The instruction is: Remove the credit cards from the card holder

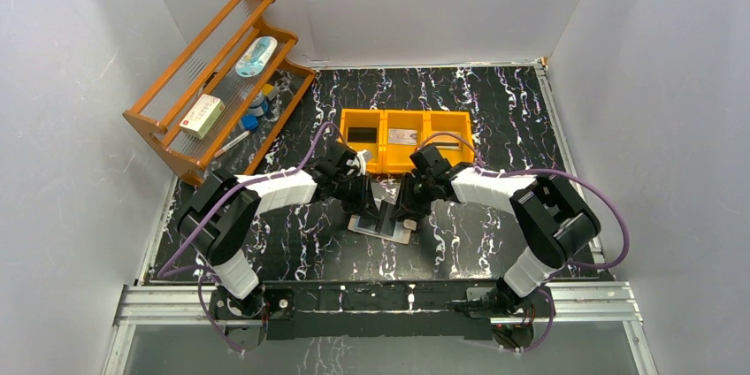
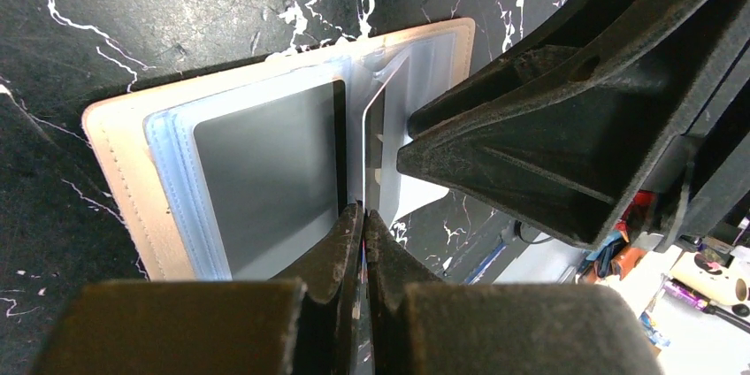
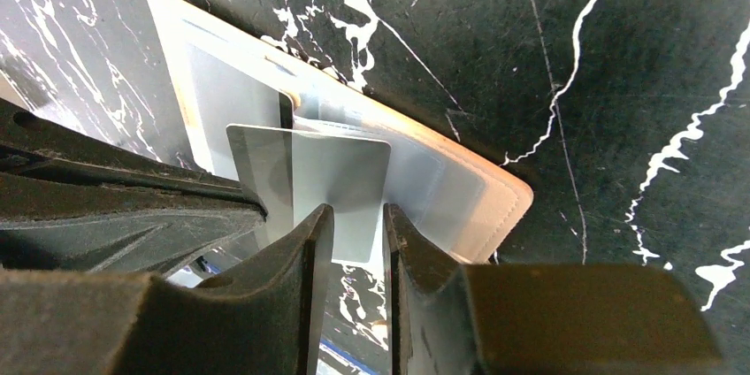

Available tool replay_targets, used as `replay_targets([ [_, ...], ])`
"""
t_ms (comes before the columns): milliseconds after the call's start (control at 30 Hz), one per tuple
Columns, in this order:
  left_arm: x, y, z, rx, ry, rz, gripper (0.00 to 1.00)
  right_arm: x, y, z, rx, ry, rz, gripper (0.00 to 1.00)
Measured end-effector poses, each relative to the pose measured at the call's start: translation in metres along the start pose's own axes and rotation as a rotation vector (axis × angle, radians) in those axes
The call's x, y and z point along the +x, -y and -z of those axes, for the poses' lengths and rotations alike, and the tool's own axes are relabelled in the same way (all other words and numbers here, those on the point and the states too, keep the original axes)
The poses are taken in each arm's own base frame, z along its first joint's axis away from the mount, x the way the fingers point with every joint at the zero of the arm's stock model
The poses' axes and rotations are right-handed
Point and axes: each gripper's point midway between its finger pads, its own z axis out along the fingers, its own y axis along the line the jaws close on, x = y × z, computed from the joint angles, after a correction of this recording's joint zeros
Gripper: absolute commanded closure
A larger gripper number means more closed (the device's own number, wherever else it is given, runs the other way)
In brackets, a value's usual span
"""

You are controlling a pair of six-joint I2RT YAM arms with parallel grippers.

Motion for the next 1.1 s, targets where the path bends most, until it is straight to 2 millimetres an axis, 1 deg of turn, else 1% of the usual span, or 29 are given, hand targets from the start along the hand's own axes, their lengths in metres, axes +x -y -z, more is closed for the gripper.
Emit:
replay_targets([
  [67,0.0,0.0,0.0,0.003,0.001,0.001,0.96,0.0,-0.001,-0.001,-0.014,0.002,-0.003,0.64],
  [200,0.0,0.003,0.0,0.019,0.0,0.001,0.8,0.001,-0.002,-0.002,-0.029,0.003,-0.014,0.68],
  [300,-0.001,0.007,-0.001,0.042,0.003,0.007,0.71,0.001,-0.001,-0.002,-0.022,0.006,-0.029,0.68],
  [367,-0.001,0.01,-0.001,0.061,0.003,0.013,0.69,0.0,0.0,-0.003,-0.019,0.007,-0.037,0.69],
  [500,-0.001,0.015,-0.003,0.097,0.0,0.027,0.68,0.0,0.0,-0.002,-0.017,0.009,-0.048,0.7],
  [633,0.001,0.015,-0.008,0.118,-0.007,0.047,0.7,0.0,0.001,-0.003,-0.016,0.008,-0.05,0.71],
  [867,0.004,0.012,-0.014,0.121,-0.021,0.073,0.88,0.0,0.001,-0.003,-0.015,0.009,-0.05,0.72],
  [1033,0.004,0.007,-0.014,0.097,-0.018,0.071,0.96,0.0,0.002,-0.003,-0.011,0.01,-0.051,0.74],
  [1067,0.005,0.005,-0.014,0.085,-0.018,0.072,1.0,0.0,0.002,-0.003,-0.01,0.011,-0.051,0.74],
  [1100,0.005,0.004,-0.013,0.077,-0.016,0.07,1.0,0.0,0.002,-0.003,-0.008,0.011,-0.051,0.74],
])
